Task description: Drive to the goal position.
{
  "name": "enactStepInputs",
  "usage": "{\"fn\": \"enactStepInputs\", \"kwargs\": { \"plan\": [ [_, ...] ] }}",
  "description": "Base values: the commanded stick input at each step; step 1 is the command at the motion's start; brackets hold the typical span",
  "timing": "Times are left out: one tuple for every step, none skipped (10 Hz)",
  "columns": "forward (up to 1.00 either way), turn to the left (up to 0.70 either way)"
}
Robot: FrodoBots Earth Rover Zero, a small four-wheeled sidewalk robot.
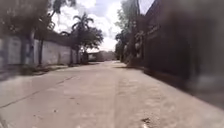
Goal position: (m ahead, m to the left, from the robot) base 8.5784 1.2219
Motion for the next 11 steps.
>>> {"fn": "enactStepInputs", "kwargs": {
  "plan": [
    [0.85, 0.00],
    [0.85, 0.00],
    [0.85, 0.00],
    [0.85, 0.00],
    [0.85, 0.00],
    [0.85, 0.00],
    [0.85, 0.00],
    [0.85, 0.00],
    [0.85, 0.00],
    [0.85, -0.02],
    [0.85, -0.10]
  ]
}}
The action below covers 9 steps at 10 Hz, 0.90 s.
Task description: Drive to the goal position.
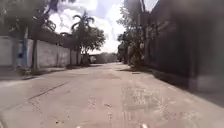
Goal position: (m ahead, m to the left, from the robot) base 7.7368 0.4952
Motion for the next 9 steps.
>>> {"fn": "enactStepInputs", "kwargs": {
  "plan": [
    [0.85, -0.23],
    [0.85, -0.28],
    [0.85, -0.28],
    [0.85, -0.26],
    [0.85, -0.24],
    [0.85, -0.25],
    [0.85, -0.24],
    [0.85, -0.22],
    [0.85, -0.10]
  ]
}}
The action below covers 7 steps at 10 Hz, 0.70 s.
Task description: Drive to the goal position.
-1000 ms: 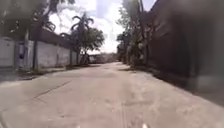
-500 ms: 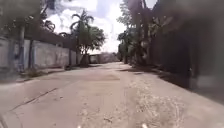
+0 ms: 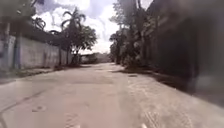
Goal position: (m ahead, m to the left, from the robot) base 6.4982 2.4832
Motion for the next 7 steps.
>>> {"fn": "enactStepInputs", "kwargs": {
  "plan": [
    [0.85, 0.00],
    [0.85, 0.00],
    [0.85, 0.00],
    [0.85, 0.00],
    [0.85, 0.00],
    [0.85, 0.00],
    [0.85, 0.00]
  ]
}}
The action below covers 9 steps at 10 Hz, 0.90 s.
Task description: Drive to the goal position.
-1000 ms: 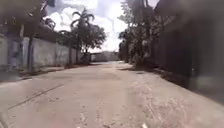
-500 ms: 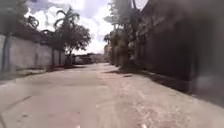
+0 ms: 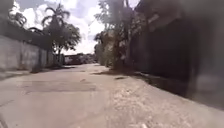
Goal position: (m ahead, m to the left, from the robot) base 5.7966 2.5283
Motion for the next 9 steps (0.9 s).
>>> {"fn": "enactStepInputs", "kwargs": {
  "plan": [
    [0.85, 0.00],
    [0.85, 0.00],
    [0.85, 0.00],
    [0.85, 0.00],
    [0.85, 0.00],
    [0.85, 0.00],
    [0.85, 0.00],
    [0.85, 0.00],
    [0.85, 0.00]
  ]
}}
